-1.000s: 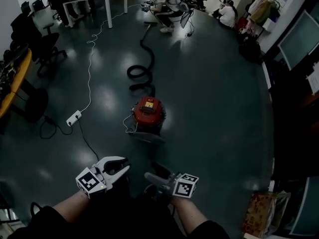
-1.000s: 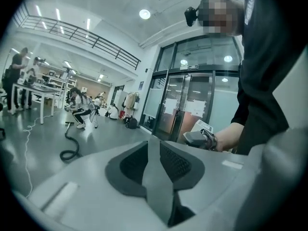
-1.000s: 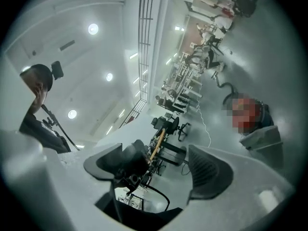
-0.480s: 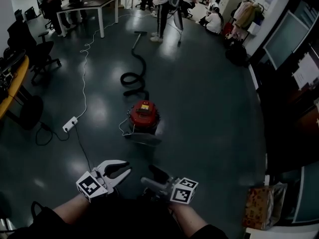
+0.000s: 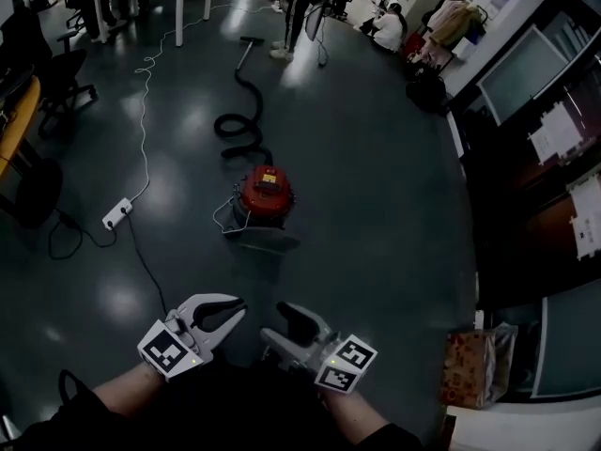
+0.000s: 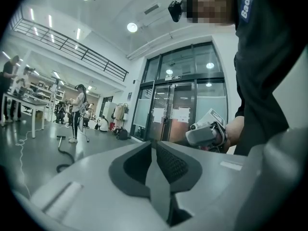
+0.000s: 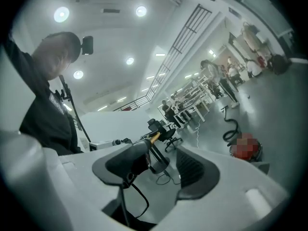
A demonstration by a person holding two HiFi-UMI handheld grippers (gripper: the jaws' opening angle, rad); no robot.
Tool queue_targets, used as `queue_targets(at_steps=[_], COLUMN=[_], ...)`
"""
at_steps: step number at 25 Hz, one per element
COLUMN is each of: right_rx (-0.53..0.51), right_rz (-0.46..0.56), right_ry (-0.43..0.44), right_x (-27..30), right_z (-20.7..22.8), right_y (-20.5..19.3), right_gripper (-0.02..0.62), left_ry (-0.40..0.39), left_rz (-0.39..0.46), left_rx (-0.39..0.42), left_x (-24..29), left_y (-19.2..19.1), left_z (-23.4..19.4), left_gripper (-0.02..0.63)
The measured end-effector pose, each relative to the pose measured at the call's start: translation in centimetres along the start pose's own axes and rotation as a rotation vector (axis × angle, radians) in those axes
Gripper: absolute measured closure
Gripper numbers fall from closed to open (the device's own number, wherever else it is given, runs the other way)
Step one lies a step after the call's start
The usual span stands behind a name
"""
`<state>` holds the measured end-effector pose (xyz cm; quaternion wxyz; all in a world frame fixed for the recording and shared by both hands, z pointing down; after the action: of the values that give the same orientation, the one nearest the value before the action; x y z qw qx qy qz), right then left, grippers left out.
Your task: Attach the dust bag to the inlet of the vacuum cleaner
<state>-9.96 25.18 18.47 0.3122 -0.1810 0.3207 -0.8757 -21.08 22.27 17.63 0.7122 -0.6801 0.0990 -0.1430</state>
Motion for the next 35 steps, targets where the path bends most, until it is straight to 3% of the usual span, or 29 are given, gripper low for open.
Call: queue_targets(at_steps=[3, 10, 14, 20, 35], right_rx=[-0.080, -0.227, -0.330, -0.429, -0.461], right_rz=[0.007, 0.037, 0.083, 0.146, 0.147], right_ry=[0.024, 0.076, 0.071, 0.065, 0.002], right_x=[-0.7, -2.7, -4.2, -5.3, -6.7], right_z=[-1.4, -2.3, -2.2, -2.9, -4.2], right_y=[0.8, 3.4, 4.4, 4.5, 3.0], right_gripper=[0.394, 0.465, 0.592, 0.592, 0.592], left_ry=[0.004, 0.023, -0.009, -0.020, -0.030], left_rz=[0.012, 0.005, -0.018, -0.055, -0.055], left_rx=[0.042, 0.085, 0.111, 0.092, 0.103], left_x=[-0.3, 1.8, 3.9, 5.3, 5.2], left_y=[1.2, 3.8, 5.3, 4.9, 4.8], left_z=[0.5, 2.2, 3.5, 5.4, 7.9], left_gripper=[0.576, 0.594, 0.603, 0.604, 0.604])
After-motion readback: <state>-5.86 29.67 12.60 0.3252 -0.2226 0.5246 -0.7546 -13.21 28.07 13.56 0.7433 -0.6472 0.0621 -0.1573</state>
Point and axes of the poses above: the fingertips, and each gripper's own axes: x forward along the fingers, z to its right, y out of its top, the point moved 4 cm from there along -x, backward along the fingers, and after that the axes turned 12 degrees about x, right-handed, at the moved point
